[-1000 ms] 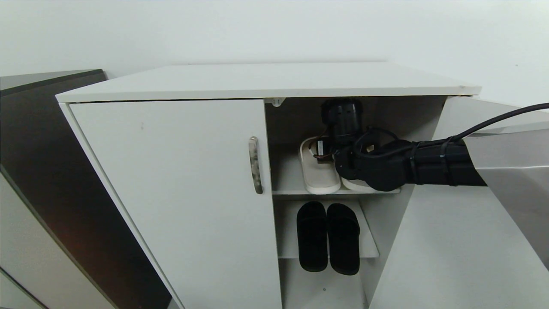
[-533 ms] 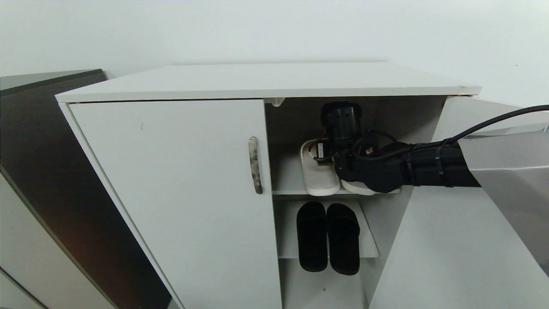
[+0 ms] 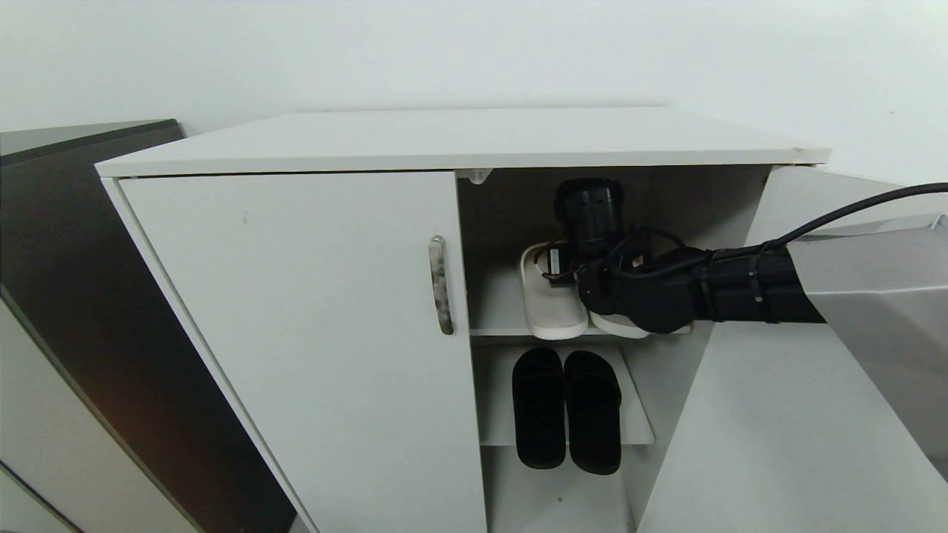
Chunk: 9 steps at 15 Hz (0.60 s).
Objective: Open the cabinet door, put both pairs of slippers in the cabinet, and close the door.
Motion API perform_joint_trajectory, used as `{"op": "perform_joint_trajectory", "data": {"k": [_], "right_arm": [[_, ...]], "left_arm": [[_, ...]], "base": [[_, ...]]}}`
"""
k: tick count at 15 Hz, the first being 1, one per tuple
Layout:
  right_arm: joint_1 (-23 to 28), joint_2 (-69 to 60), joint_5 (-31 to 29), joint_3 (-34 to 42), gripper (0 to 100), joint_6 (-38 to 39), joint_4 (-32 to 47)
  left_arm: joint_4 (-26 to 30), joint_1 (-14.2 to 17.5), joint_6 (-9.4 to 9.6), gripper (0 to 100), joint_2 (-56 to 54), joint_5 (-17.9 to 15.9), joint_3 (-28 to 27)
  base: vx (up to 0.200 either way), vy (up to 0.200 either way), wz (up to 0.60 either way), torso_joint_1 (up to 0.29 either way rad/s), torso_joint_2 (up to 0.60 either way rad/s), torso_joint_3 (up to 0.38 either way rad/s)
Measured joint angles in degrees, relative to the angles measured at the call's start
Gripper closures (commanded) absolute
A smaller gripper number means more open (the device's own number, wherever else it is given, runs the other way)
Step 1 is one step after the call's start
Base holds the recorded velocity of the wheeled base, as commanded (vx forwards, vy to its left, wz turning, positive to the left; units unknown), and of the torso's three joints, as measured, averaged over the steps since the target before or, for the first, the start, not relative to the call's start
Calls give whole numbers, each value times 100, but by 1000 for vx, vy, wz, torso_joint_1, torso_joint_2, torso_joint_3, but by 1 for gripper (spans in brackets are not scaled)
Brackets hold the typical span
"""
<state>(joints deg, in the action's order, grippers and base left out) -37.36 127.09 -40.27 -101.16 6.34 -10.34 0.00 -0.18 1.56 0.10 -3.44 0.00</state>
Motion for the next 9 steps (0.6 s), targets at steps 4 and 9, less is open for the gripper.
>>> {"op": "perform_joint_trajectory", "data": {"k": [4, 9], "right_arm": [[0, 4, 1, 6, 0, 0, 0], [-80, -165, -10, 375, 0, 4, -9]], "left_arm": [[0, 0, 0, 100, 0, 0, 0], [0, 0, 0, 100, 0, 0, 0]], "base": [[0, 0, 0, 0, 0, 0], [0, 0, 0, 0, 0, 0]]}}
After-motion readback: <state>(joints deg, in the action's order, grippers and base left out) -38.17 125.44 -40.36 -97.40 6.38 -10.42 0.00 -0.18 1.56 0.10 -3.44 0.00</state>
